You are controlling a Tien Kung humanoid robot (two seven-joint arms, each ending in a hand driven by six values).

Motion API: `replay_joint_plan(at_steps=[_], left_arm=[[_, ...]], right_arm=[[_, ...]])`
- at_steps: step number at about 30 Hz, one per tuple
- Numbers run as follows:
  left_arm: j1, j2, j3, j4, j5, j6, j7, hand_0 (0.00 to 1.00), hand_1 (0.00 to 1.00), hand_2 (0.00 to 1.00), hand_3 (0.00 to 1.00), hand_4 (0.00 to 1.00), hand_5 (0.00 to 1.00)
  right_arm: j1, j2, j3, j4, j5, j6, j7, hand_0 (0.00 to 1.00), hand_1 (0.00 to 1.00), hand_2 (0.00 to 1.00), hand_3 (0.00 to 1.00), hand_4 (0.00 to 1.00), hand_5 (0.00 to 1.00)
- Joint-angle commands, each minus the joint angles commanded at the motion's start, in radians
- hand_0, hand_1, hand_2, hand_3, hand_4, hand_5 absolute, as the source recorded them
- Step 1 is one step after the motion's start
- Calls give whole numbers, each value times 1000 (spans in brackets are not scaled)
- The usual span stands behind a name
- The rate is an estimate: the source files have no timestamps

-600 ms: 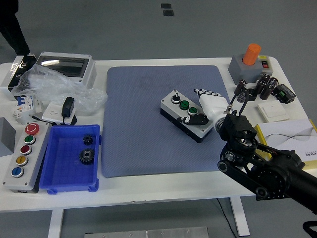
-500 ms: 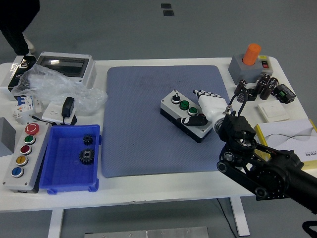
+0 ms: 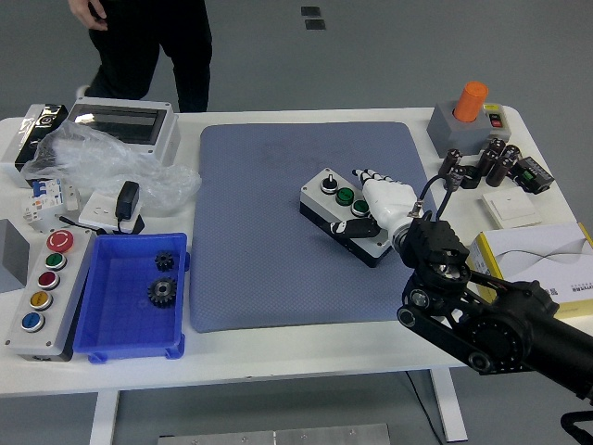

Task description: Pick up the button,place it on the desk,press the button,press the button

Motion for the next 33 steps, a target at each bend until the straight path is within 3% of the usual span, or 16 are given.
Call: replay_joint_plan(at_steps=[5, 6, 10, 11, 16, 17, 22, 23, 28, 29, 33], left_arm=[[1, 0, 0, 0, -1, 1, -3, 688, 703, 648, 689, 673, 282], [1, 0, 0, 1, -1, 2, -4, 688, 703, 648, 685, 670, 280], [-2, -1, -2, 0, -1, 3, -7, 688, 703, 648, 685, 670, 280], [-2, -1, -3, 0, 0, 4, -8, 688, 703, 646, 681, 665, 277], [-3, -1, -1, 0, -2, 6, -10, 688, 703, 646, 681, 665, 277], [-3, -1, -1, 0, -1, 6, -10, 688, 702, 646, 679, 663, 278], [-4, -1, -3, 0, 1, 8, -12, 688, 702, 646, 679, 663, 278], [-4, -1, -5, -1, 3, 8, -12, 688, 703, 646, 679, 664, 281], [-5, -1, -13, -2, 11, 10, -14, 688, 703, 646, 679, 664, 281], [-5, -1, -14, -2, 12, 11, -15, 687, 703, 648, 681, 665, 287], [-6, -1, -17, -2, 15, 13, -19, 687, 703, 648, 681, 665, 287]], right_arm=[[2, 4, -12, -13, 5, -3, 0, 805, 839, 854, 998, 998, 583], [2, 5, -14, -13, 6, -4, 0, 635, 720, 721, 977, 998, 440], [4, 7, -24, -12, 0, -3, 0, 635, 720, 721, 977, 998, 440], [4, 7, -25, -11, -2, -4, 0, 572, 692, 693, 916, 991, 409], [4, 9, -30, -5, -18, -9, 0, 572, 692, 693, 916, 991, 409], [5, 10, -32, -4, -21, -10, 0, 492, 634, 613, 758, 951, 377], [5, 14, -42, -2, -33, -11, 0, 492, 634, 613, 758, 951, 377], [5, 15, -45, -2, -34, -12, 0, 311, 461, 485, 596, 817, 276], [7, 17, -56, 0, -41, -16, 0, 311, 461, 485, 596, 817, 276], [7, 17, -57, 1, -42, -17, 0, 278, 409, 441, 478, 745, 252], [9, 16, -62, 4, -50, -24, 0, 278, 409, 441, 478, 745, 252]])
